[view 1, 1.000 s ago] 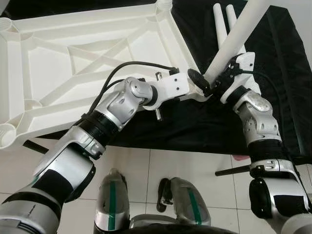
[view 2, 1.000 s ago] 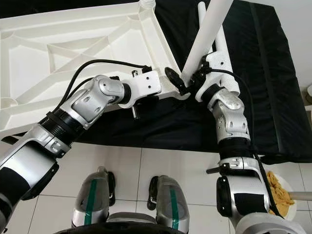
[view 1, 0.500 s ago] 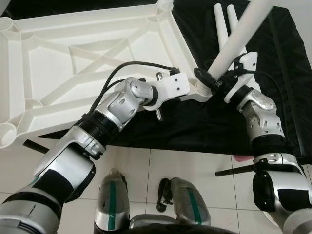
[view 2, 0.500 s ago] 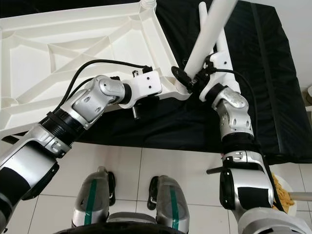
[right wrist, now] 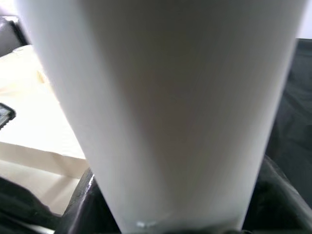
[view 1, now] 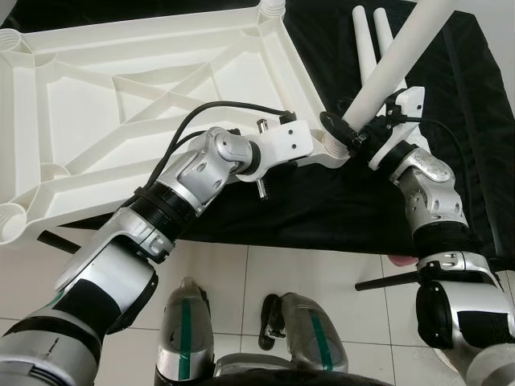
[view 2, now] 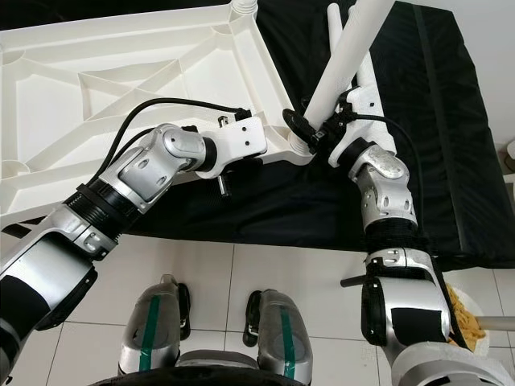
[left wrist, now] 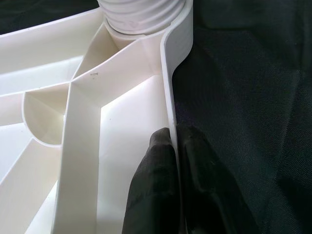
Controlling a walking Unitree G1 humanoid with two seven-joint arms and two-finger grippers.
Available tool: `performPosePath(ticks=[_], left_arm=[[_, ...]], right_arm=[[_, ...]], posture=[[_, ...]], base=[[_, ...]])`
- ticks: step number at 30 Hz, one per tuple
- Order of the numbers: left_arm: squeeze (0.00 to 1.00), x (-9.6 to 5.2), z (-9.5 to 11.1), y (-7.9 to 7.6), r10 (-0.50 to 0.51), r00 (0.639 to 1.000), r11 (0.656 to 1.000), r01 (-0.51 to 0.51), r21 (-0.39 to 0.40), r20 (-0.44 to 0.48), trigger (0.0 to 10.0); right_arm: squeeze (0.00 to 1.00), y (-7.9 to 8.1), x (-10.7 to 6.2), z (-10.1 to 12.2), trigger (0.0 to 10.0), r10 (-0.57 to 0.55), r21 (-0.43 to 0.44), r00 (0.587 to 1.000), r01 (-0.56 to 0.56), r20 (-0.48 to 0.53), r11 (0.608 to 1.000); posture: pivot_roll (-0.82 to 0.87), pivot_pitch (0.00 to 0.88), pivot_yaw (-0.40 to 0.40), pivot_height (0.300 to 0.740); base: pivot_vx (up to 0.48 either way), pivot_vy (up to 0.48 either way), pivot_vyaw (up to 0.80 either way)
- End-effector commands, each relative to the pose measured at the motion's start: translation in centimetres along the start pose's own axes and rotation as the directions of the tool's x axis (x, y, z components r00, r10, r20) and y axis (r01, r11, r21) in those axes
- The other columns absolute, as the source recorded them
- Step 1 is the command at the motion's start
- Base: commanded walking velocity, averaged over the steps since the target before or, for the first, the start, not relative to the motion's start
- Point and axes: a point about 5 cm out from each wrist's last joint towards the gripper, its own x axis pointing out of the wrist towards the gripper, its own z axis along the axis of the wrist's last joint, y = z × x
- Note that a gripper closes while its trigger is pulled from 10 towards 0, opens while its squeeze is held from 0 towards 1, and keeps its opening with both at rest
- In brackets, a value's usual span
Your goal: Building children table
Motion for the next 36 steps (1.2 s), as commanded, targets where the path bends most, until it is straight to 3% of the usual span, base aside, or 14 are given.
performPosePath(ticks=[1, 18, 24, 25, 27, 28, 29, 32, 36], left_arm=[[0.0, 0.9, -1.8, -2.2, -0.179, 0.98, 0.984, 0.178, -0.021, -0.092, 10.0], [0.0, 0.9, -1.8, -2.2, -0.181, 0.979, 0.983, 0.181, -0.017, -0.091, 10.0], [0.0, 1.0, -1.7, -2.3, -0.184, 0.979, 0.983, 0.183, -0.017, -0.092, 10.0], [0.0, 1.0, -1.7, -2.3, -0.185, 0.978, 0.983, 0.185, -0.016, -0.091, 10.0], [0.0, 1.0, -1.7, -2.4, -0.185, 0.978, 0.983, 0.184, -0.016, -0.091, 10.0], [0.0, 1.0, -1.7, -2.4, -0.184, 0.979, 0.983, 0.184, -0.016, -0.092, 10.0], [0.0, 1.0, -1.7, -2.4, -0.184, 0.979, 0.983, 0.184, -0.016, -0.092, 10.0], [0.0, 1.1, -1.7, -2.5, -0.184, 0.979, 0.983, 0.183, -0.017, -0.09, 10.0], [0.0, 1.1, -1.7, -2.6, -0.185, 0.979, 0.983, 0.184, -0.019, -0.087, 10.0]], right_arm=[[0.0, -0.8, -0.4, -0.3, 10.0, -0.12, 0.052, 0.993, 0.12, -0.004, 0.991], [0.0, 1.7, 0.9, 0.0, 10.0, -0.358, 0.105, 0.931, 0.35, 0.07, 0.931], [0.0, 3.1, 1.4, 0.1, 10.0, -0.48, 0.105, 0.875, 0.473, 0.055, 0.875], [0.0, 3.4, 1.4, 0.0, 10.0, -0.558, 0.079, 0.829, 0.555, 0.032, 0.828], [0.0, 3.5, 1.4, 0.0, 10.0, -0.586, 0.088, 0.81, 0.582, 0.024, 0.808], [0.0, 3.7, 1.4, -0.3, 10.0, -0.64, 0.1, 0.768, 0.637, 0.002, 0.765], [0.0, 3.7, 1.4, -0.3, 10.0, -0.64, 0.1, 0.768, 0.637, 0.002, 0.765], [0.0, 4.2, 1.2, -0.8, 10.0, -0.709, 0.089, 0.705, 0.709, -0.038, 0.7], [0.0, 4.6, 1.0, -0.8, 10.0, -0.729, 0.079, 0.683, 0.73, -0.042, 0.679]], posture=[[0.04, 0.033, -0.042, 0.74], [0.04, 0.035, -0.04, 0.74], [0.04, 0.037, -0.047, 0.74], [0.04, 0.035, -0.049, 0.74], [0.04, 0.035, -0.052, 0.74], [0.05, 0.032, -0.057, 0.74], [0.05, 0.032, -0.057, 0.74], [0.05, 0.029, -0.064, 0.74], [0.05, 0.026, -0.065, 0.74]], base=[[0.0, 0.0, 0.0], [0.0, 0.0, 0.0], [0.0, 0.0, 0.0], [0.0, 0.0, 0.0], [0.0, 0.0, 0.0], [0.0, 0.0, 0.0], [0.0, 0.0, 0.0], [0.0, 0.0, 0.0], [0.0, 0.0, 0.0]])
